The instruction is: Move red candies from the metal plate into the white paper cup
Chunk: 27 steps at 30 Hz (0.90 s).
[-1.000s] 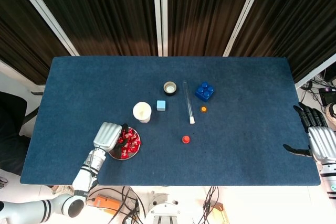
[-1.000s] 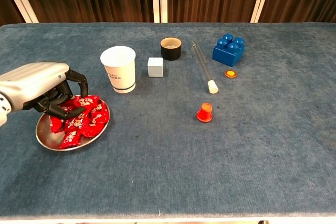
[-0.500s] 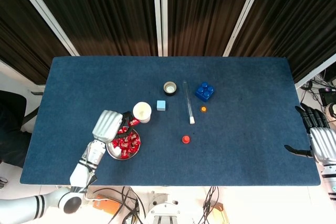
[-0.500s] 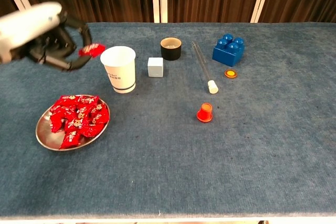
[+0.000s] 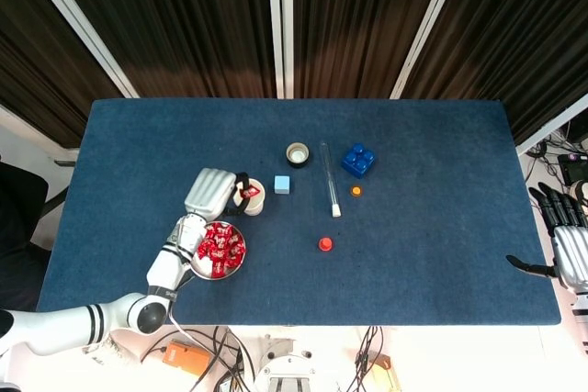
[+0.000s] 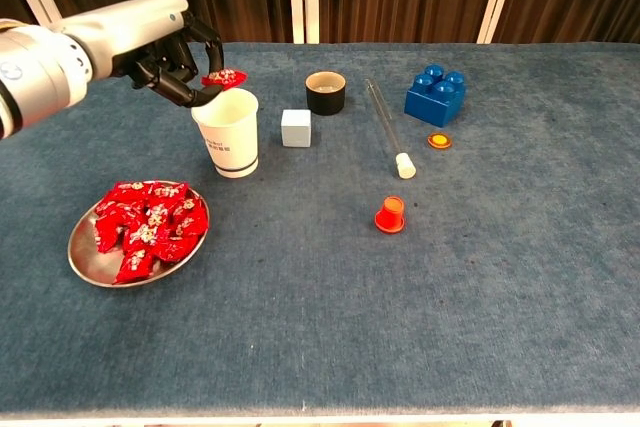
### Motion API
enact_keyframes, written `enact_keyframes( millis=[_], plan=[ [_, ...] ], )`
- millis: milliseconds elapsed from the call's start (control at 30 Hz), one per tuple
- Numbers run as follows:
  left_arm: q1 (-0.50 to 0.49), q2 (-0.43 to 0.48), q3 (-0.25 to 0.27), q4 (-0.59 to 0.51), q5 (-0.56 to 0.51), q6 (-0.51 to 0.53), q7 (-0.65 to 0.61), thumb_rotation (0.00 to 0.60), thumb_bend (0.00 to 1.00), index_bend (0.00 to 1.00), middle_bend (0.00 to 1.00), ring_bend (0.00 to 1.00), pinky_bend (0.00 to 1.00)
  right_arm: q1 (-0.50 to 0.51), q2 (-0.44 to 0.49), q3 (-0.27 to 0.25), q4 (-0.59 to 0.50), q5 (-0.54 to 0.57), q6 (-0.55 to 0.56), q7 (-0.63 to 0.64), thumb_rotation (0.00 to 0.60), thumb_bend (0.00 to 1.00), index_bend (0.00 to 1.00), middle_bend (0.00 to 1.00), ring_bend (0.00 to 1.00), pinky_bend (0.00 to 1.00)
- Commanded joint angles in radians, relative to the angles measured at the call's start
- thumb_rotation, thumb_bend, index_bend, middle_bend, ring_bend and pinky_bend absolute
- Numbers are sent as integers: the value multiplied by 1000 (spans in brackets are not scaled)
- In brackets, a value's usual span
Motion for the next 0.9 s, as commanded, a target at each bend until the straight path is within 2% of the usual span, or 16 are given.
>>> enact_keyframes(
  millis=[33,200,300,433,633,767,900],
  plan=[
    [-10,-6,10,11,-17,5,18,600,350,528,924,888,804,1,0,0,-1,0,-2,-2,600,61,0,0,0,30],
    [-2,5,32,-8,-15,45,35,600,256,341,918,883,804,6,1,2,-7,3,-11,-9,600,62,0,0,0,30],
    [21,30,44,-41,5,80,12,600,230,301,916,882,803,9,2,4,-12,0,-11,-13,600,60,0,0,0,30],
    [84,81,80,-95,85,166,-52,600,226,295,914,881,803,9,7,6,-18,-2,-7,-15,600,62,0,0,0,30],
    [185,142,206,-116,229,264,-100,600,243,372,914,879,803,13,12,11,-26,-8,-2,-21,600,62,0,0,0,30],
    [219,144,274,-97,274,269,-90,600,253,393,914,879,803,20,8,13,-32,-14,-7,-27,600,61,0,0,0,30],
    [233,129,312,-68,279,246,-54,600,256,400,914,880,803,28,5,10,-36,-21,-17,-33,600,62,0,0,0,30]
  ],
)
